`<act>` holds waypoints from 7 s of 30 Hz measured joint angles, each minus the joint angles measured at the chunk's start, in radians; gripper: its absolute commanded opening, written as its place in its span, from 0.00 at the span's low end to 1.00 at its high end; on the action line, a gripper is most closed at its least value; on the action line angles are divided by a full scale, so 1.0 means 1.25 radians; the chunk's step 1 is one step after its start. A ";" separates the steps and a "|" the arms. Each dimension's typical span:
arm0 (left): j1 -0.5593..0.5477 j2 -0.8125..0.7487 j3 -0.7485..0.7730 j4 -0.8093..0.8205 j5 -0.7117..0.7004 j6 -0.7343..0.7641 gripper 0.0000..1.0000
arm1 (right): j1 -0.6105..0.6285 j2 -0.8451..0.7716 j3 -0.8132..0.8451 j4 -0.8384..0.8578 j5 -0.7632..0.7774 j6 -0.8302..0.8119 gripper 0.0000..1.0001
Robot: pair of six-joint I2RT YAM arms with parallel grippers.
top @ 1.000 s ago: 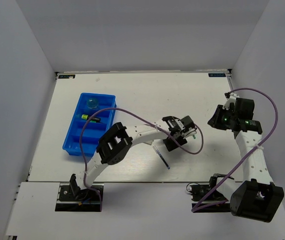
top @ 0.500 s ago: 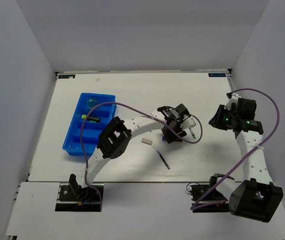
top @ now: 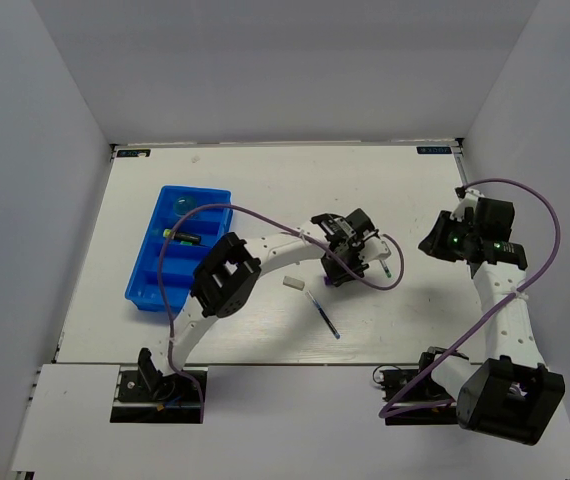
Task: Sort the stationery into containers
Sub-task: Pick up the pen from the center of the board, then place the pen in the storage box, then pick up the stationery from the center of the board, then place the stationery in the storage box, then pick up the stationery from the center of the board.
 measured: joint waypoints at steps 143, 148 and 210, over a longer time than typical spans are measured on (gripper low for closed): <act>0.347 -1.485 -0.988 0.132 0.009 -0.433 0.87 | 0.724 0.855 0.724 -0.150 0.051 -0.295 0.00; 0.347 -1.486 -0.962 0.177 0.018 -0.451 0.86 | 0.768 0.854 0.915 -0.114 -0.087 -0.290 0.00; 0.186 -0.553 -0.522 -0.089 0.094 -0.081 0.71 | 0.428 0.288 0.150 -0.201 -0.114 -0.289 0.00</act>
